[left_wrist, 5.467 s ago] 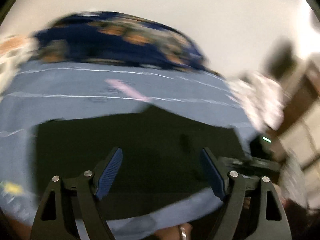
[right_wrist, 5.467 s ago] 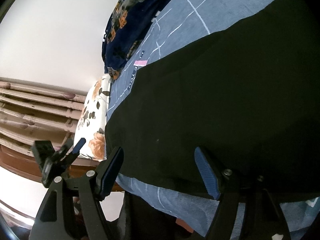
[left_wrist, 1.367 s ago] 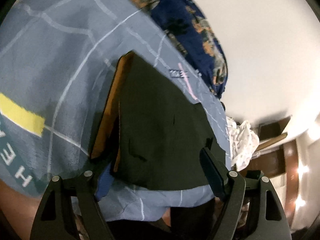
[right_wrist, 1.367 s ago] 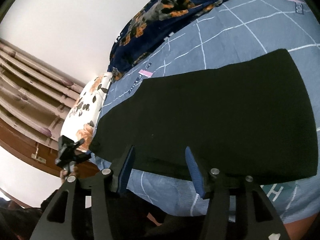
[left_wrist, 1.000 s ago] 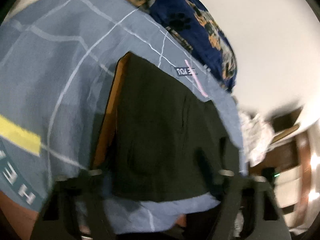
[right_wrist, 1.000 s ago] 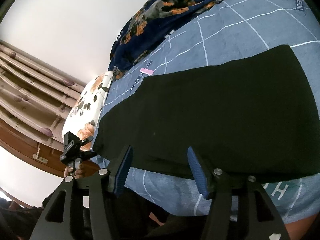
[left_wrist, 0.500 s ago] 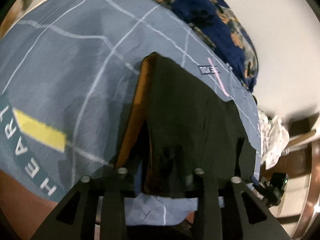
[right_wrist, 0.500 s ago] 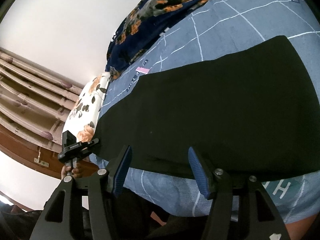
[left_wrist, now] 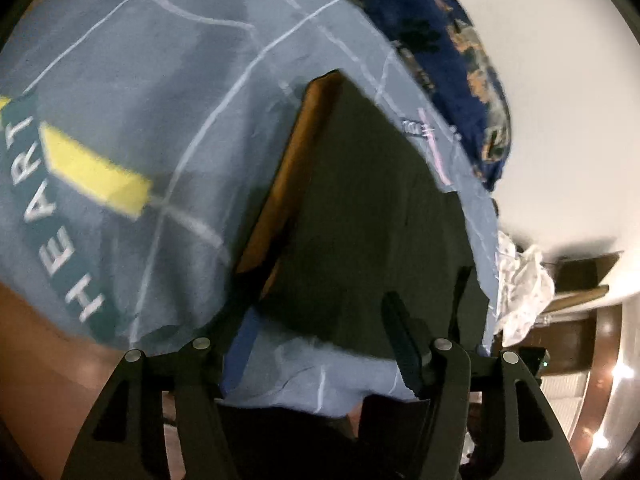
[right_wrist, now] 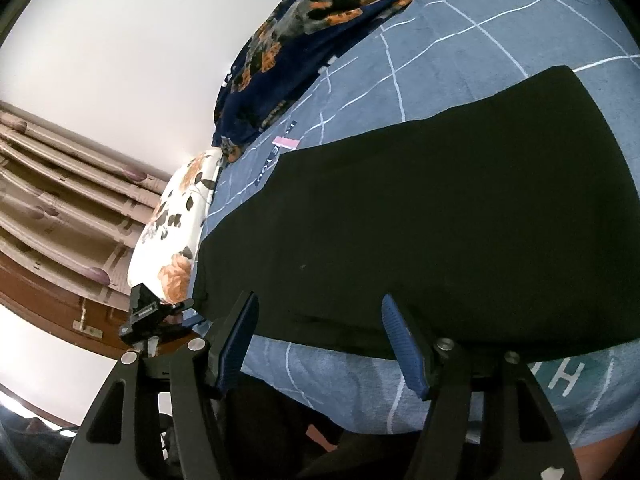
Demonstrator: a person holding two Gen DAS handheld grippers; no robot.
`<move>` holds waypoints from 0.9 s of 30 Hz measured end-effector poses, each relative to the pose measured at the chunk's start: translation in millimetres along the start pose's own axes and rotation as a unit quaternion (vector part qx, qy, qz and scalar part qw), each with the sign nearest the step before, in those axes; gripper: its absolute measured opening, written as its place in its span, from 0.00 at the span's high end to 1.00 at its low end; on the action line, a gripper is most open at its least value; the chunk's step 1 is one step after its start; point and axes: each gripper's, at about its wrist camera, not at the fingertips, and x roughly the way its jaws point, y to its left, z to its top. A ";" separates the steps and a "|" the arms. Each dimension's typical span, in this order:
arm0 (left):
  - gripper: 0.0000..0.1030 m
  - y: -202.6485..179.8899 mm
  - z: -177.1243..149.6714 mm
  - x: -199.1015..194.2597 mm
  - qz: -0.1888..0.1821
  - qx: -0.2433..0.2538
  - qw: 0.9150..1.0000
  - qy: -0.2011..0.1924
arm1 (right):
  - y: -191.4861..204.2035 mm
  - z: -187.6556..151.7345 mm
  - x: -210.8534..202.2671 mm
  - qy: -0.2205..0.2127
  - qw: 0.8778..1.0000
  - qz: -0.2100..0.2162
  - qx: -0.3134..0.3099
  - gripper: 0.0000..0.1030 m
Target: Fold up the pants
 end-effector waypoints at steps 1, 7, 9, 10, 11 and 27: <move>0.39 -1.5 3.0 2.8 0.008 0.007 1.000 0.003 | 0.0 -0.3 0.2 0.000 1.000 0.000 0.000 0.39; 0.29 1.7 4.7 10.3 0.004 -0.025 0.999 0.022 | 4.0 -1.6 -2.6 -0.003 1.000 0.004 -0.001 0.38; 0.29 0.6 2.7 9.7 -0.009 -0.022 1.000 0.012 | 3.6 -2.4 -2.1 -0.004 1.000 0.007 0.002 0.37; 0.29 1.2 3.5 11.1 -0.014 -0.021 1.000 0.009 | 3.2 -2.7 -1.5 -0.003 1.000 0.007 0.003 0.37; 0.29 2.4 4.2 11.5 -0.020 -0.024 0.999 0.007 | 2.5 -3.2 -0.3 -0.001 1.000 0.006 0.005 0.36; 0.37 5.1 8.2 17.4 -0.063 0.009 0.998 -0.010 | -2.0 -2.8 2.4 0.000 1.000 0.010 0.021 0.34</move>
